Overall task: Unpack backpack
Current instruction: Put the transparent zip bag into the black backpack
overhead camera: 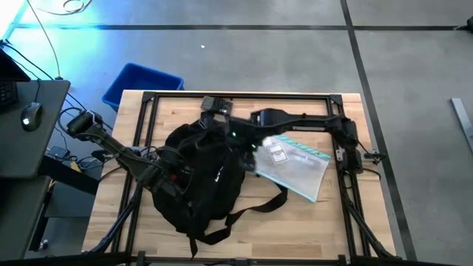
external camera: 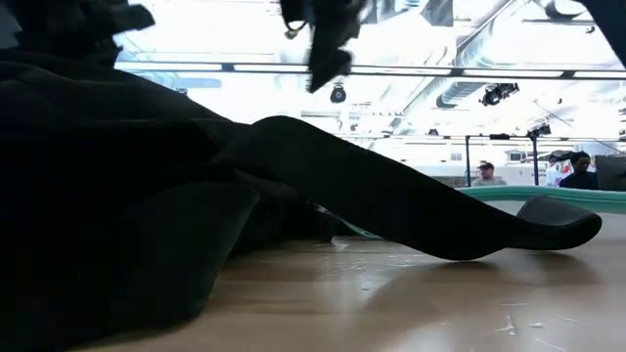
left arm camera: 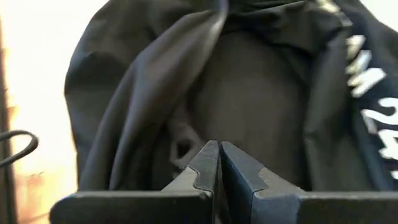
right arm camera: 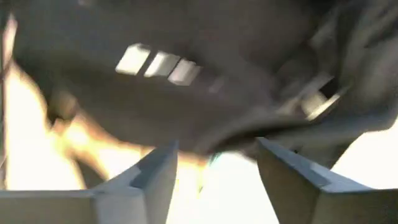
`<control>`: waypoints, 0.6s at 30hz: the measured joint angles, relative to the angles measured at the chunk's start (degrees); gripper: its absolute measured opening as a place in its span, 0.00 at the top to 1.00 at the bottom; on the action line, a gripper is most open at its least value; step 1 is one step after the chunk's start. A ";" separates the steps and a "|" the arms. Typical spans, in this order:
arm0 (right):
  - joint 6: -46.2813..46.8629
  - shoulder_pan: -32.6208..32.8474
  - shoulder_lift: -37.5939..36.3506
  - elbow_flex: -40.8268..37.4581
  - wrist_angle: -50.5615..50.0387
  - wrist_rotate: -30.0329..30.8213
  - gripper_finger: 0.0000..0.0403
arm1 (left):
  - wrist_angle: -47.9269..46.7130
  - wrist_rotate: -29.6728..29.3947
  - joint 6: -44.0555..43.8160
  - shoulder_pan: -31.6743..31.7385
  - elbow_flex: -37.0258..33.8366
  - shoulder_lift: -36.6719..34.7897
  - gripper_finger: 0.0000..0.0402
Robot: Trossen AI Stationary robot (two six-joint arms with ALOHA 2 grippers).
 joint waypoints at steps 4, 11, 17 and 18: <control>-2.82 5.74 -0.28 -0.34 -10.19 -2.38 0.31 | 2.59 -0.44 2.91 -1.30 0.06 0.00 1.00; 3.06 19.67 -0.28 -10.48 -5.03 12.35 0.26 | 5.44 -0.67 5.78 -3.92 0.06 0.00 1.00; 21.17 25.34 -0.63 -19.39 -0.86 29.85 0.26 | 5.42 -0.19 6.58 -6.46 0.04 0.28 1.00; 24.03 25.83 -0.63 -20.71 -0.81 31.98 0.26 | 5.46 0.11 7.03 -6.70 0.04 0.26 1.00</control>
